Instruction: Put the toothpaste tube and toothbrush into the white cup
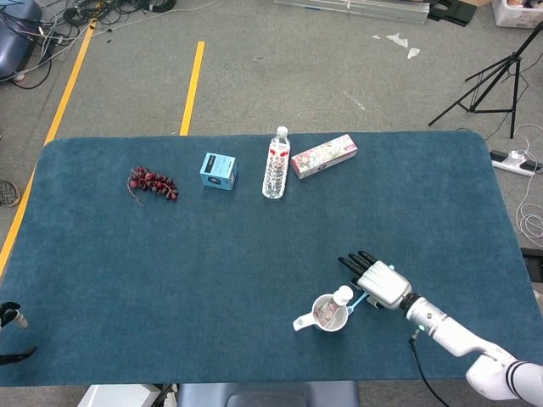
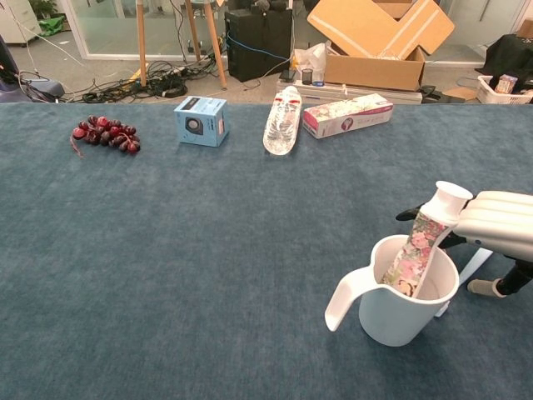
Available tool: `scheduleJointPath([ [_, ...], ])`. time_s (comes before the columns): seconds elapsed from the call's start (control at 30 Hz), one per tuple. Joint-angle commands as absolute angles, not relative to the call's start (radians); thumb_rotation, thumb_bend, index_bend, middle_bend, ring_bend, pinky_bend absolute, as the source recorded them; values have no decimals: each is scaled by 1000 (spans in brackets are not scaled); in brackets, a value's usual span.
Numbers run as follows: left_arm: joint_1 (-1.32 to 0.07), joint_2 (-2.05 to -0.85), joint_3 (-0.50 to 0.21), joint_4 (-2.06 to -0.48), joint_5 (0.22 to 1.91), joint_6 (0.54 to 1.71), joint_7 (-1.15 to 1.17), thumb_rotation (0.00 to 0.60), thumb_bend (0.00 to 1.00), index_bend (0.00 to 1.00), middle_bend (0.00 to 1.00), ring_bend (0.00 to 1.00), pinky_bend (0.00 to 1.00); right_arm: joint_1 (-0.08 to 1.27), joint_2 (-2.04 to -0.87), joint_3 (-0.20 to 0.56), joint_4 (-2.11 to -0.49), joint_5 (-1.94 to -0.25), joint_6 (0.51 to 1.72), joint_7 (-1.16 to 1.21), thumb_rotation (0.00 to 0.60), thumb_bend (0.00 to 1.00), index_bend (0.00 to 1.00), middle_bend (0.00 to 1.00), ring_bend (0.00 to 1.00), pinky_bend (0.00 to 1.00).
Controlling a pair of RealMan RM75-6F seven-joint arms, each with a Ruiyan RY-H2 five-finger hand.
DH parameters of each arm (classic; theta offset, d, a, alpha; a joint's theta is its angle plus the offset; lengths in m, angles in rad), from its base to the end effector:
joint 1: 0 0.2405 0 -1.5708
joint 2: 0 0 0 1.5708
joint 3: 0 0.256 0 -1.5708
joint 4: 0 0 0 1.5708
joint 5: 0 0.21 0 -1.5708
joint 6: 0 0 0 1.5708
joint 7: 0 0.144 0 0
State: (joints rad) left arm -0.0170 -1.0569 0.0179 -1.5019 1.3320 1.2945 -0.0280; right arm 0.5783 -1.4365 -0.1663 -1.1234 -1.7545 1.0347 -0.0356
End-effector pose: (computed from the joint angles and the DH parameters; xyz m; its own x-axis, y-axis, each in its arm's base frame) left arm -0.3864 0.1368 0.1742 0.4550 0.2679 0.8493 0.8261 0.2291 -0.5148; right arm -0.2873 -0.2784 0.0091 0.8068 -0.1989 0.5563 -0.5266 -0.6690 0.5245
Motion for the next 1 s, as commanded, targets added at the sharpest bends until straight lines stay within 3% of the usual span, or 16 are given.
scheduleJointPath([
  [0.03,-17,-1057,18,-1502,1333,1295,-28,600,0,490,268,206,293,576,-1438,-165,-1121,-1753,1039,-36,600,210,521,0,0,111],
  [1.0,-18,-1058,18,-1503,1329,1291,-23,600,0,490,268,206,293,560,-1434,-161,-1111,-1741,1057,-21,600,213,591,0,0,111],
])
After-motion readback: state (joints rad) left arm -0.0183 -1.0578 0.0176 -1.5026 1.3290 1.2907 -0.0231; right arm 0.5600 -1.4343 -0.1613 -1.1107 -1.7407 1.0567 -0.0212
